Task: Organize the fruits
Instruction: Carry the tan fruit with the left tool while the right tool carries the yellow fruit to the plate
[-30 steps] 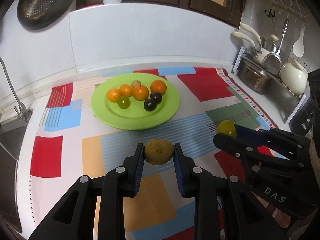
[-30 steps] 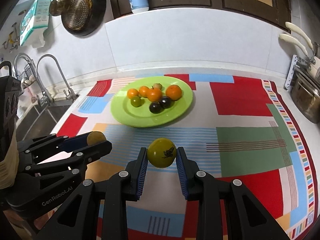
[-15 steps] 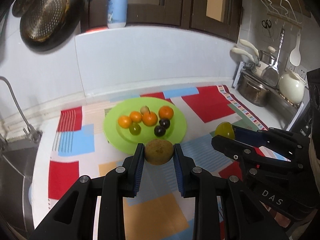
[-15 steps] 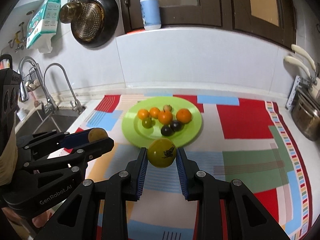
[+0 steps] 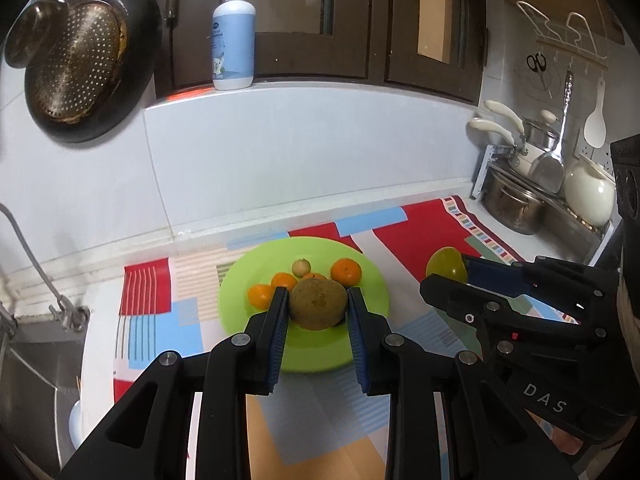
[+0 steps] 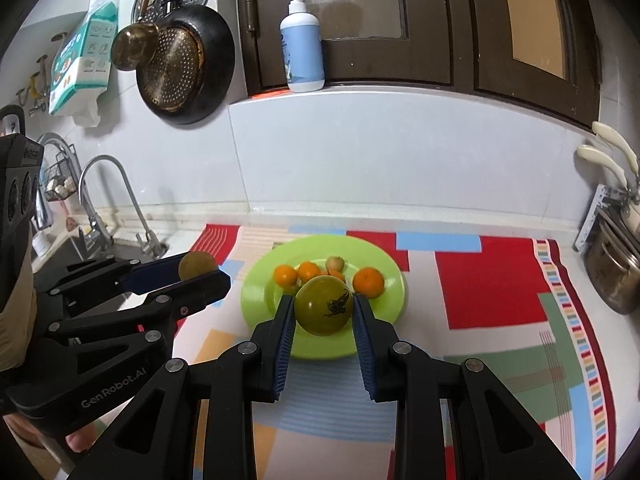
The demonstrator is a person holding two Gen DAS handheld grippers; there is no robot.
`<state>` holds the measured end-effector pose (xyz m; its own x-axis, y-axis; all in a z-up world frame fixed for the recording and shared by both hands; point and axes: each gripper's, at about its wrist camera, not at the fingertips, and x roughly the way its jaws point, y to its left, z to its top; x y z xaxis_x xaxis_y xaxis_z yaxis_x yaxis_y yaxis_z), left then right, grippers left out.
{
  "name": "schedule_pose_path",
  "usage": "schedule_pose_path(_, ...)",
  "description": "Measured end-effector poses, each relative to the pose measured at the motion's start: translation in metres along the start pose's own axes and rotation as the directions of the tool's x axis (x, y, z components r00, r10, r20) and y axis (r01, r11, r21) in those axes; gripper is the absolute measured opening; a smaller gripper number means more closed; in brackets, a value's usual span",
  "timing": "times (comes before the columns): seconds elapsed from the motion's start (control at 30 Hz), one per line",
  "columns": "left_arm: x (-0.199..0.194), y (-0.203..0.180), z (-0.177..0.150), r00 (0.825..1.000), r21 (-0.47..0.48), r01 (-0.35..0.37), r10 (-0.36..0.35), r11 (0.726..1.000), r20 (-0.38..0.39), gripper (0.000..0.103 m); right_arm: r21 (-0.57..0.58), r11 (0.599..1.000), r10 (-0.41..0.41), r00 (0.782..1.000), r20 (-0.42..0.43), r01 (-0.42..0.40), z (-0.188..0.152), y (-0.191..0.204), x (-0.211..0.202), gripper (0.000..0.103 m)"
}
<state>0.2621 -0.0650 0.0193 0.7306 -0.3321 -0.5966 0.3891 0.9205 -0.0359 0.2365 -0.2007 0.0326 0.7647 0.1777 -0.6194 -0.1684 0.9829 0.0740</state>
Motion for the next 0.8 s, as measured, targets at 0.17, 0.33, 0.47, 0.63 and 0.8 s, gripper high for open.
schedule_pose_path(0.17,0.019,0.011,0.011,1.0,0.004,-0.013,0.013,1.0,-0.007,0.029,-0.005,1.0,-0.002,1.0,-0.009,0.002,0.014,-0.004,0.019,0.03)
schedule_pose_path(0.33,0.043,0.024,0.018,0.999,-0.014,-0.003,0.003,1.0,-0.04,0.029,-0.011,1.0,-0.006,0.999,-0.034,0.006,0.025,-0.008,0.044,0.03)
schedule_pose_path(0.47,0.059,0.032,0.022,0.998,-0.014,-0.006,0.005,1.0,-0.055,0.029,-0.011,1.0,-0.006,0.999,-0.054,0.006,0.03,-0.011,0.064,0.03)
schedule_pose_path(0.63,0.081,0.04,0.026,0.997,-0.021,0.001,-0.003,1.0,-0.081,0.029,-0.009,1.0,-0.008,0.997,-0.077,0.008,0.037,-0.016,0.088,0.03)
schedule_pose_path(0.8,0.105,0.048,0.028,0.994,-0.028,0.002,-0.005,1.0,-0.107,0.029,-0.012,1.0,-0.008,0.995,-0.097,0.007,0.043,-0.02,0.11,0.03)
